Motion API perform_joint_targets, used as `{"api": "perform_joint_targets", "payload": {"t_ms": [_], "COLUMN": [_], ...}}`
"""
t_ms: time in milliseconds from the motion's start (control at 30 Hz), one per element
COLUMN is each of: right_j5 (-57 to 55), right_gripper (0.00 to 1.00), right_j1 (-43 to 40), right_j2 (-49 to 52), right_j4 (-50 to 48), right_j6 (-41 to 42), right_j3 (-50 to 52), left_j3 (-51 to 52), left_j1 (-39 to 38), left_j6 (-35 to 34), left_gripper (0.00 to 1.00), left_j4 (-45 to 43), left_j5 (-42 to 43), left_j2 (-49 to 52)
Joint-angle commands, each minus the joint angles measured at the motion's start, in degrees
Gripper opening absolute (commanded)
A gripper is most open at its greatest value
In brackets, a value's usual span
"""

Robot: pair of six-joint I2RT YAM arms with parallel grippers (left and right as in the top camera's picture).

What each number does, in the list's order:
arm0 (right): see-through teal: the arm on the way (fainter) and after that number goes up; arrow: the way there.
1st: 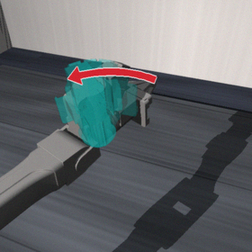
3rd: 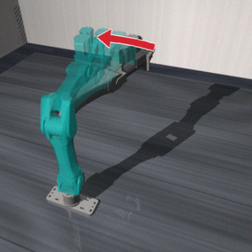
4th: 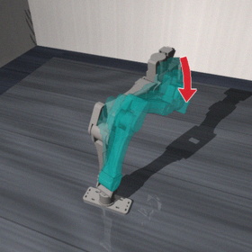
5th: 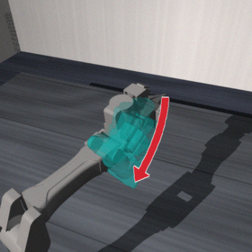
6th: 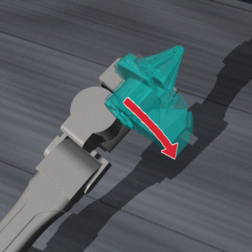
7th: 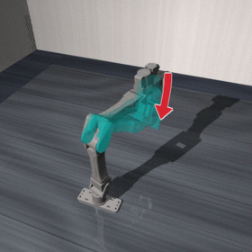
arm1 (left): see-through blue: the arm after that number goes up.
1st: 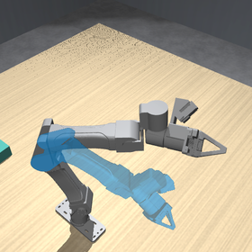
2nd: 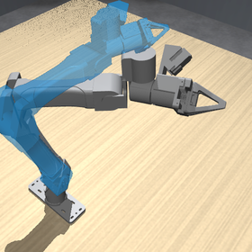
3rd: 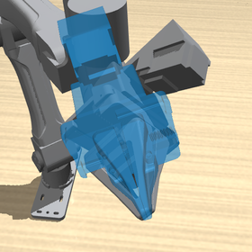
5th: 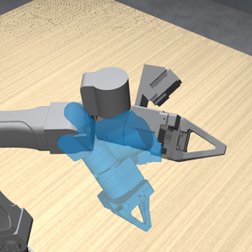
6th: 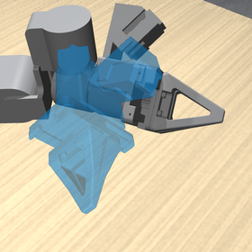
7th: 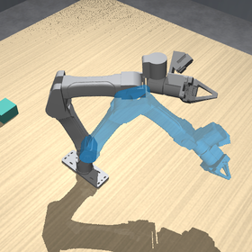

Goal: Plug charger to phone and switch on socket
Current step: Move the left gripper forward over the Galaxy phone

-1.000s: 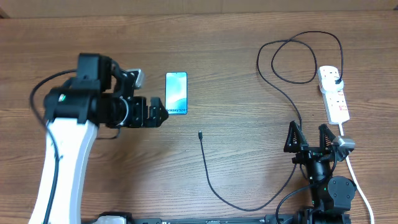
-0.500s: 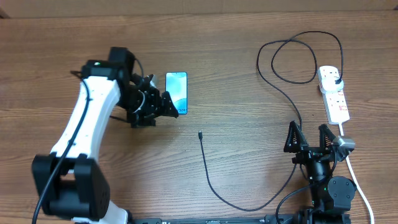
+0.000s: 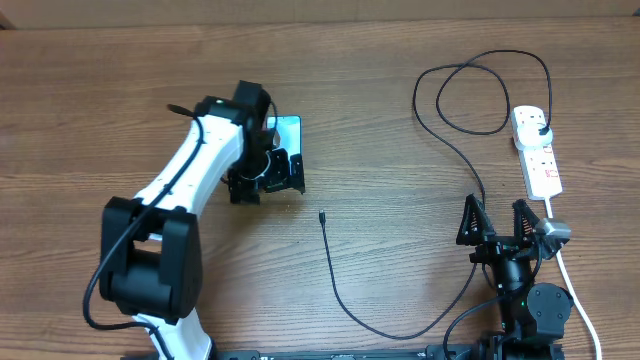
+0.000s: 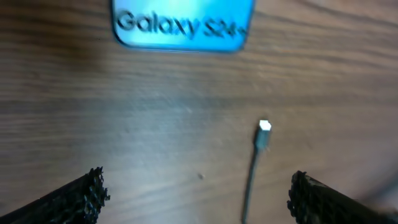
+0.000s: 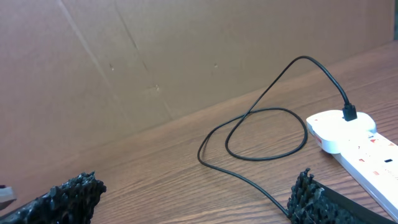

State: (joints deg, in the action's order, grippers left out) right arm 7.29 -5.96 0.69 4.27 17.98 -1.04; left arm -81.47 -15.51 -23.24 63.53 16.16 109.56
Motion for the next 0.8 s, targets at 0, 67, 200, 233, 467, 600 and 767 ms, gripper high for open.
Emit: {"api": "perform_joint_targets", "payload": {"t_ms": [0, 67, 200, 233, 467, 600, 767], "right_j5": [0.33, 0.33, 0.33, 0.33, 0.33, 0.33, 0.33], "right_gripper": [1.00, 1.00, 1.00, 1.00, 1.00, 1.00, 1.00], "right_j1": [0.26, 0.26, 0.26, 0.26, 0.26, 0.26, 0.26], "right_j2": [-0.52, -0.52, -0.52, -0.52, -0.52, -0.52, -0.52], "right_j4": [-0.24, -0.24, -0.24, -0.24, -0.24, -0.24, -0.24], "right_j6": [-0.07, -0.07, -0.07, -0.07, -0.07, -0.07, -0.07], "right_j3": [0.59, 0.59, 0.59, 0.59, 0.59, 0.59, 0.59], "left_j3": [-1.14, -1.14, -1.14, -1.14, -1.14, -1.14, -1.14], "left_j1": [-1.60, -2.23, -3.02, -3.02, -3.08, -3.06, -3.08], "left_j6": [-4.83, -4.90, -4.90, -4.92, -5.09, -5.09, -5.09], "left_gripper": [0.99, 0.99, 1.00, 1.00, 1.00, 1.00, 1.00], "left_j4": [-1.66, -2.89, -5.25, -5.60, -8.57, -11.67, -16.46], "left_j5": [-7.72, -8.07, -9.09, -9.07, -9.09, -9.11, -10.69], "left_j2": [1.14, 1.73, 3.23, 3.52, 5.51, 5.81, 5.84]}}
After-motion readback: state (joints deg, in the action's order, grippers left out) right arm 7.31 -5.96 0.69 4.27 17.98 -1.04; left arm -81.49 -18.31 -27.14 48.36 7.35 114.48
